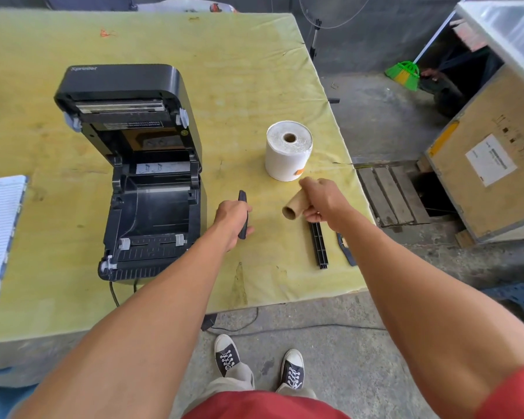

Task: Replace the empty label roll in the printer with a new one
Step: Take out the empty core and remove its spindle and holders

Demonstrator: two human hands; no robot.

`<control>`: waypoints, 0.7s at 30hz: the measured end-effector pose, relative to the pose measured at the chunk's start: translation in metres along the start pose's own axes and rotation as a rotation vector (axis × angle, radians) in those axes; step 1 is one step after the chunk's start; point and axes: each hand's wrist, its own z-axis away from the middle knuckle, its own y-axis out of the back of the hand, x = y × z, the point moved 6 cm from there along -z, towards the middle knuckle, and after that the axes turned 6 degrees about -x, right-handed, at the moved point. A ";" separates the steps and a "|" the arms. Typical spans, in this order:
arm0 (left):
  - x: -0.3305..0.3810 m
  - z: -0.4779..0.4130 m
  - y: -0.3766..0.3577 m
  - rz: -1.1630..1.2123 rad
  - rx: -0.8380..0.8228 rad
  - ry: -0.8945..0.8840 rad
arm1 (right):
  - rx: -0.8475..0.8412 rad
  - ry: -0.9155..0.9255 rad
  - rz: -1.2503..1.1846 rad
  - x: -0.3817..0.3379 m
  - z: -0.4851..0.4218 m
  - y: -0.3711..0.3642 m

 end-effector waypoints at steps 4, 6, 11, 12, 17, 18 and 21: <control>-0.006 0.000 0.009 -0.308 0.051 0.008 | -0.120 0.000 0.599 0.003 0.000 -0.032; -0.009 0.001 0.008 -0.409 0.053 -0.006 | -0.165 0.004 0.793 0.009 0.001 -0.047; -0.017 0.008 0.001 -0.746 0.013 -0.044 | -0.249 -0.058 0.903 0.025 0.006 -0.063; -0.017 0.010 0.003 -0.812 0.031 -0.068 | -0.237 -0.048 0.894 0.026 0.006 -0.063; -0.022 0.011 0.016 -0.974 0.156 -0.180 | -0.207 -0.005 0.887 0.028 0.002 -0.061; -0.025 0.010 0.018 -0.949 0.160 -0.167 | -0.206 0.002 0.876 0.029 0.002 -0.061; -0.027 0.006 0.018 -0.900 0.104 -0.122 | -0.201 0.013 0.839 0.030 0.001 -0.059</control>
